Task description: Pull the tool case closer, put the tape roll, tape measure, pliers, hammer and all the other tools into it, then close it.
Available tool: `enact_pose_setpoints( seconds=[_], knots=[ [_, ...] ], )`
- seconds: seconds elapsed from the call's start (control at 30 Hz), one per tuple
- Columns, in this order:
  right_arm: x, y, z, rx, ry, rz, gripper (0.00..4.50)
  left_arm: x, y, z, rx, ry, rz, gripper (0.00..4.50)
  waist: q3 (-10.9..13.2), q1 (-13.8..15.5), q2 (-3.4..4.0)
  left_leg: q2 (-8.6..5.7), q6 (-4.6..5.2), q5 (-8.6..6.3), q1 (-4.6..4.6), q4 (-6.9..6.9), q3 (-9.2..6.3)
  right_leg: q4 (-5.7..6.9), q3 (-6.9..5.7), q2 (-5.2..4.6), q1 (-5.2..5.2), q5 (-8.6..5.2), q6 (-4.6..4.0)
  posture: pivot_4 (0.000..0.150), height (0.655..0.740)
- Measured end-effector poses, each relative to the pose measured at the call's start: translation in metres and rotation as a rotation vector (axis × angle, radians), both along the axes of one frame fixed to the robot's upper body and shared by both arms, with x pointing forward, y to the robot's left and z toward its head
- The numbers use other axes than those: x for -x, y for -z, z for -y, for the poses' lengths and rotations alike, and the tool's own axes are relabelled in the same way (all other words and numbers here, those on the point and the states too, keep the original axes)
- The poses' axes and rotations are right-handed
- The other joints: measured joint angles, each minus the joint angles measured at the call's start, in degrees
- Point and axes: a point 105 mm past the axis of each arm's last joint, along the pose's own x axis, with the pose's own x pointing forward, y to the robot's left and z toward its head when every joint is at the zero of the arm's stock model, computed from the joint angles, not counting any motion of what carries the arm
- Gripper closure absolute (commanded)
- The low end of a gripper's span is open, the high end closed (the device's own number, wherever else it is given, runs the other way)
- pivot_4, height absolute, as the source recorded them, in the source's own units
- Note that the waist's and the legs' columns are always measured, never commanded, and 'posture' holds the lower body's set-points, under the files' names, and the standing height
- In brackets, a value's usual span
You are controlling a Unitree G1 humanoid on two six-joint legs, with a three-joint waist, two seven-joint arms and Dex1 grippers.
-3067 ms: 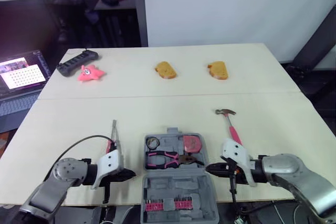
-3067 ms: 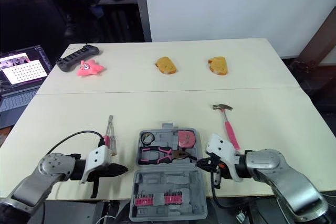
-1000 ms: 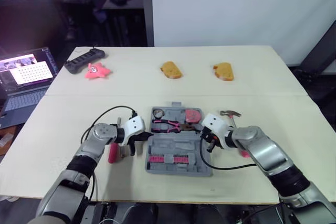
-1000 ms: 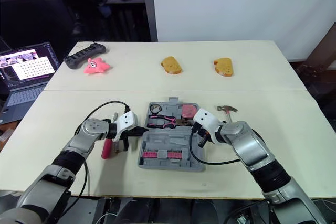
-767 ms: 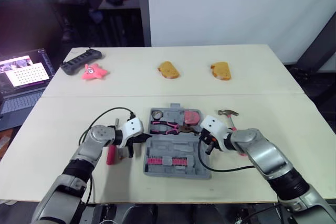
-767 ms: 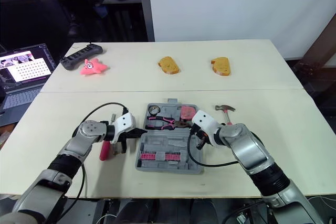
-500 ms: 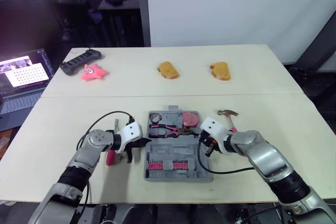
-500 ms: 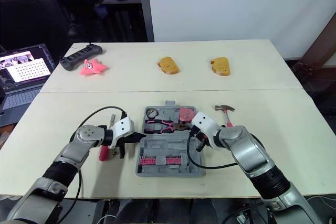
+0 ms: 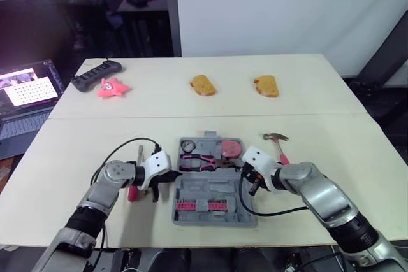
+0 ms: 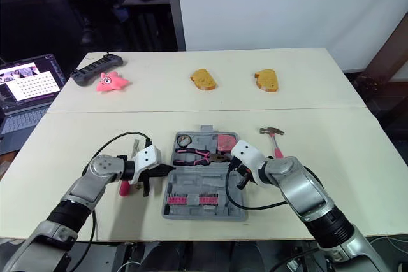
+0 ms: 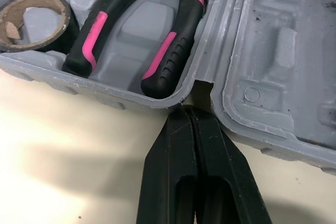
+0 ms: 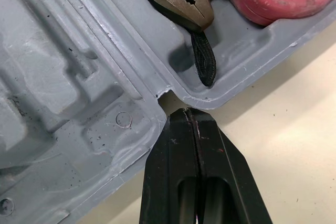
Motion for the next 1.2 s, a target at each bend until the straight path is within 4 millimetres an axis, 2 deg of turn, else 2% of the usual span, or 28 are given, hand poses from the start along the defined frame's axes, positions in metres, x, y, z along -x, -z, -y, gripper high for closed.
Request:
enact_pose_setpoints(
  seconds=[0.6,0.87,0.93,1.0,1.2],
  knots=[
    [0.001,0.001,0.000,-0.002,0.002,-0.004,4.50,0.000,0.001,-0.002,0.004,0.003,-0.014,4.48,-0.1,0.0,-0.04,0.01,0.00,0.00,0.01,0.00,0.00,0.01,0.00,0.01,0.01,0.00,0.00,0.150,0.7400],
    [0.002,-0.002,0.006,-0.008,-0.016,0.009,4.50,-0.001,-0.002,-0.003,0.006,0.005,-0.009,4.48,0.0,0.1,-0.05,0.01,0.01,0.00,-0.04,0.00,0.01,0.00,0.00,0.01,-0.03,0.00,0.00,0.150,0.7400],
    [0.004,-0.009,0.013,-0.028,-0.030,0.025,4.50,0.003,-0.005,-0.009,-0.004,0.006,-0.018,4.48,0.0,0.0,-0.07,0.04,0.01,0.00,-0.15,0.00,0.03,0.00,0.02,0.00,-0.15,0.00,0.00,0.150,0.7400],
    [0.002,-0.019,0.028,-0.016,-0.016,0.062,4.50,0.008,-0.009,-0.023,-0.034,-0.011,-0.037,4.48,0.1,-0.2,-0.05,0.06,0.02,-0.01,-0.16,-0.01,0.06,-0.01,0.04,-0.01,-0.17,0.00,0.00,0.150,0.7400],
    [0.012,-0.064,0.070,-0.063,0.033,0.219,4.50,0.022,-0.060,-0.061,0.049,-0.116,-0.005,4.48,0.3,0.2,0.00,0.14,0.09,-0.06,-0.17,-0.03,0.06,-0.01,0.03,-0.03,-0.16,0.00,0.00,0.150,0.7400]
  ],
)
